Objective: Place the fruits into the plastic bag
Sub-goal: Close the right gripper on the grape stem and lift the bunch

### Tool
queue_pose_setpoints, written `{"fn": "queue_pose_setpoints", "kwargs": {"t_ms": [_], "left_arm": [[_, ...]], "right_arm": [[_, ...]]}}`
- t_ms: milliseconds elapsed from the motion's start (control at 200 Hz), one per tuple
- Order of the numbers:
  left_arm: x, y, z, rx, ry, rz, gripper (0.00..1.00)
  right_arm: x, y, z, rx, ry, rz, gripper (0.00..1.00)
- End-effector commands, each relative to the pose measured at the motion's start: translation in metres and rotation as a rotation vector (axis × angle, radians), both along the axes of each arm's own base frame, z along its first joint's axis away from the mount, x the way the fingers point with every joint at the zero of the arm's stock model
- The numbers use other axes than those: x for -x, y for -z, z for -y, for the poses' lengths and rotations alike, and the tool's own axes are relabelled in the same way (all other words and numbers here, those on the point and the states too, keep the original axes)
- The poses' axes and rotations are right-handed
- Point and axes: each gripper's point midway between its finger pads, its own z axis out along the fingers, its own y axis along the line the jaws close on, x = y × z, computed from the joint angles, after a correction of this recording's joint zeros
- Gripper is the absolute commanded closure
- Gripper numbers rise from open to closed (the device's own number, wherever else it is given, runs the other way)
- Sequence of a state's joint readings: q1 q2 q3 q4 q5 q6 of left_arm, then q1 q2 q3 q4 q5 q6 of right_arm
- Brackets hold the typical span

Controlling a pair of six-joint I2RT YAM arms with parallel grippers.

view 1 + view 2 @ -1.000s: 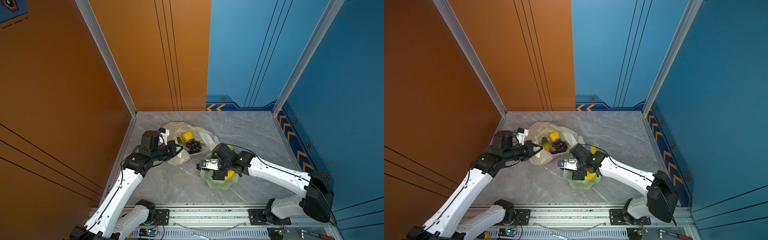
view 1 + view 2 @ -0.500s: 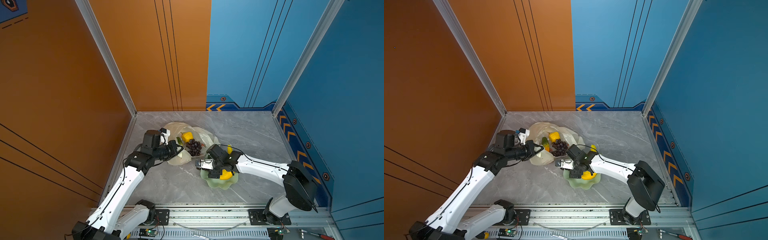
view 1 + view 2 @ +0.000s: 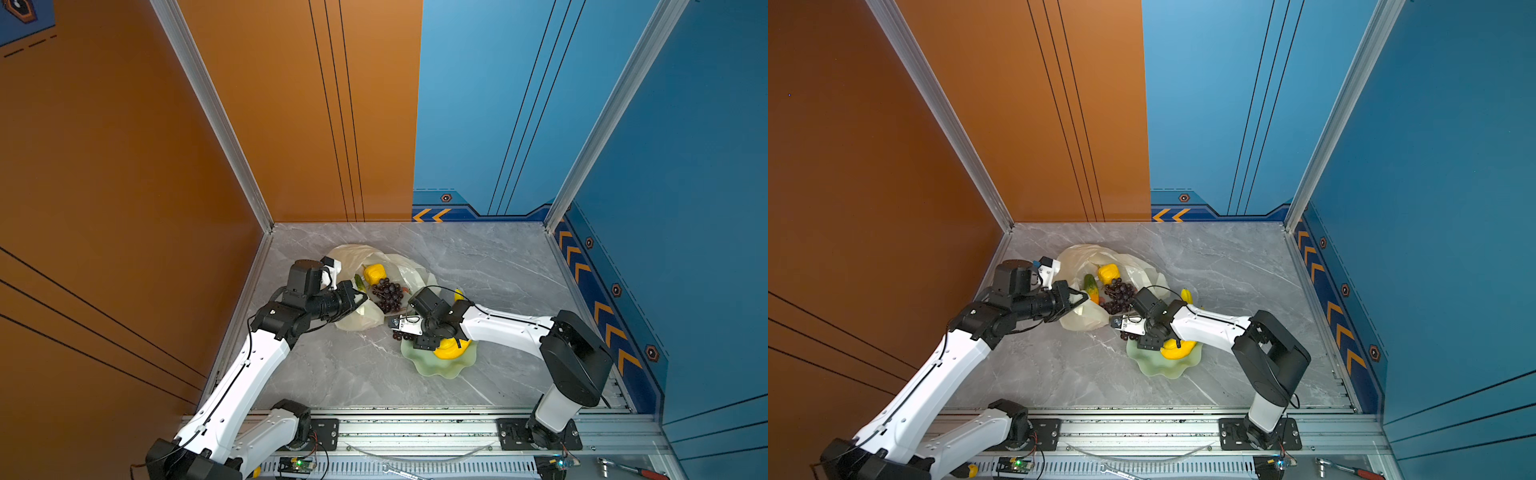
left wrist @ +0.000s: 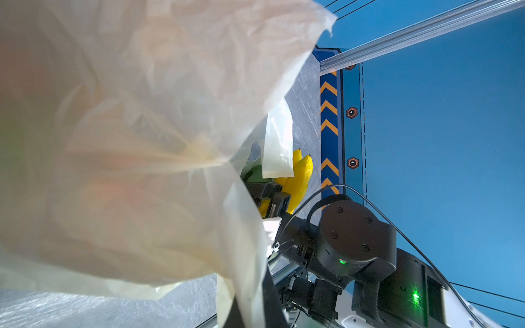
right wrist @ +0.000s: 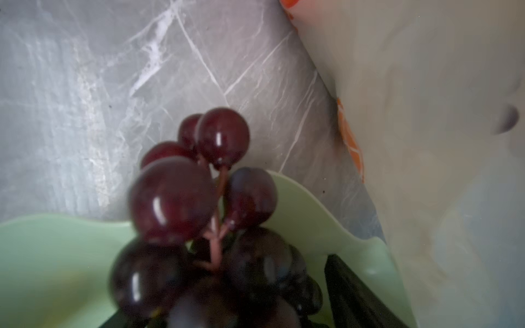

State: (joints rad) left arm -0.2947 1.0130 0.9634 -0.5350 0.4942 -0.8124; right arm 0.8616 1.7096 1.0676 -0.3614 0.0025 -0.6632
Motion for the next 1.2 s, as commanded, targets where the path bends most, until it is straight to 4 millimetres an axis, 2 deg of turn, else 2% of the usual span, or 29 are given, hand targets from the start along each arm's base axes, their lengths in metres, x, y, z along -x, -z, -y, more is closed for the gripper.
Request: {"fn": "queue_pose_setpoints", "kwargs": {"t_ms": [0, 55, 95, 431, 496, 756, 1091, 1197], "left_arm": [[-0.001, -0.007, -0.003, -0.012, -0.002, 0.019, 1.0], [-0.001, -0.006, -0.004, -0.013, -0.006, 0.017, 1.0], [-0.001, -0.005, -0.004, -0.014, -0.008, 0.017, 1.0], [0.001, -0.004, -0.005, -0.014, -0.011, 0.016, 1.0], [0.0, -0.004, -0.005, -0.015, -0.011, 0.015, 1.0], [-0.001, -0.003, -0.003, -0.018, 0.001, 0.012, 1.0], [-0.004, -0.003, -0.001, -0.022, 0.021, 0.011, 1.0], [-0.004, -0.002, 0.0, -0.023, 0.026, 0.009, 1.0]], "right_arm": [[-0.011, -0.012, -0.009, -0.044, 0.033, 0.022, 0.36], [-0.011, -0.012, -0.008, -0.044, 0.037, 0.022, 0.49], [-0.012, -0.012, -0.008, -0.045, 0.044, 0.021, 0.54], [-0.01, -0.019, -0.009, -0.087, 0.057, 0.023, 0.59], [-0.009, -0.02, -0.009, -0.099, 0.062, 0.022, 0.69], [-0.012, -0.032, -0.005, -0.171, 0.127, 0.033, 0.7], [-0.018, -0.07, 0.006, -0.317, 0.23, 0.059, 0.7], [-0.018, -0.075, 0.011, -0.349, 0.258, 0.07, 0.7]]}}
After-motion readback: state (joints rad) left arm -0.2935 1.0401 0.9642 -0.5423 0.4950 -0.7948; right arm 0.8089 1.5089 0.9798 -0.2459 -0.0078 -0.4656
